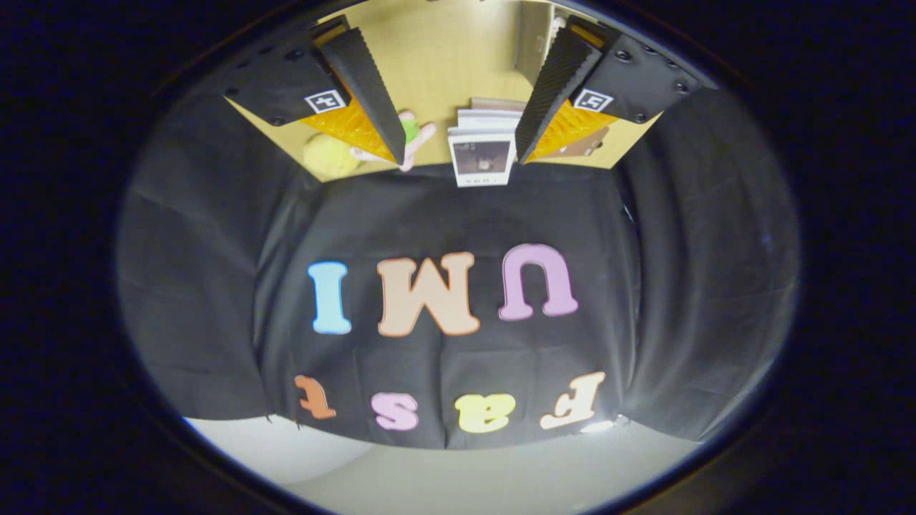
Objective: Open the storage box then place both shoes into the box .Put the left shoe in first, then the right shoe, with the right side of both shoes facing outward in a uniform manner.
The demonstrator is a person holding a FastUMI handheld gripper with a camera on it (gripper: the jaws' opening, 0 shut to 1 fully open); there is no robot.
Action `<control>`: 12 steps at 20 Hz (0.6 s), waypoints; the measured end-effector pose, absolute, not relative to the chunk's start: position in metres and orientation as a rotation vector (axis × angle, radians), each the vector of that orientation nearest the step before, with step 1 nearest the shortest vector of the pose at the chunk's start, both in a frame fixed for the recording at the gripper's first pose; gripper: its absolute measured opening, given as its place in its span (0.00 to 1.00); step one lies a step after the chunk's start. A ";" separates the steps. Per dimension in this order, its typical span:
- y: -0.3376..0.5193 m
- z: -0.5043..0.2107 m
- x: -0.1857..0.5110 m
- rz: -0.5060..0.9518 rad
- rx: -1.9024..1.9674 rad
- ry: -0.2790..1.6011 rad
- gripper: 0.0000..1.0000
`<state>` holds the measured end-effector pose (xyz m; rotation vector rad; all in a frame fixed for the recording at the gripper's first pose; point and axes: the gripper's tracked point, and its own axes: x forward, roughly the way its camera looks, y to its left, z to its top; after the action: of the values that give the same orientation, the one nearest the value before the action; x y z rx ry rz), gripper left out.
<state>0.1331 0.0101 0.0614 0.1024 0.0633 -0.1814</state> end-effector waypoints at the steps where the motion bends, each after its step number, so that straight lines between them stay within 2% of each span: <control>1: 0.003 0.068 0.130 -0.178 0.081 0.032 0.99; 7: -0.006 0.083 0.114 -0.110 0.037 -0.125 0.99; 12: -0.004 0.067 0.110 -0.062 0.053 -0.147 0.99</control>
<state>0.1095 -0.0038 0.0670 0.0530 -0.1465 -0.0617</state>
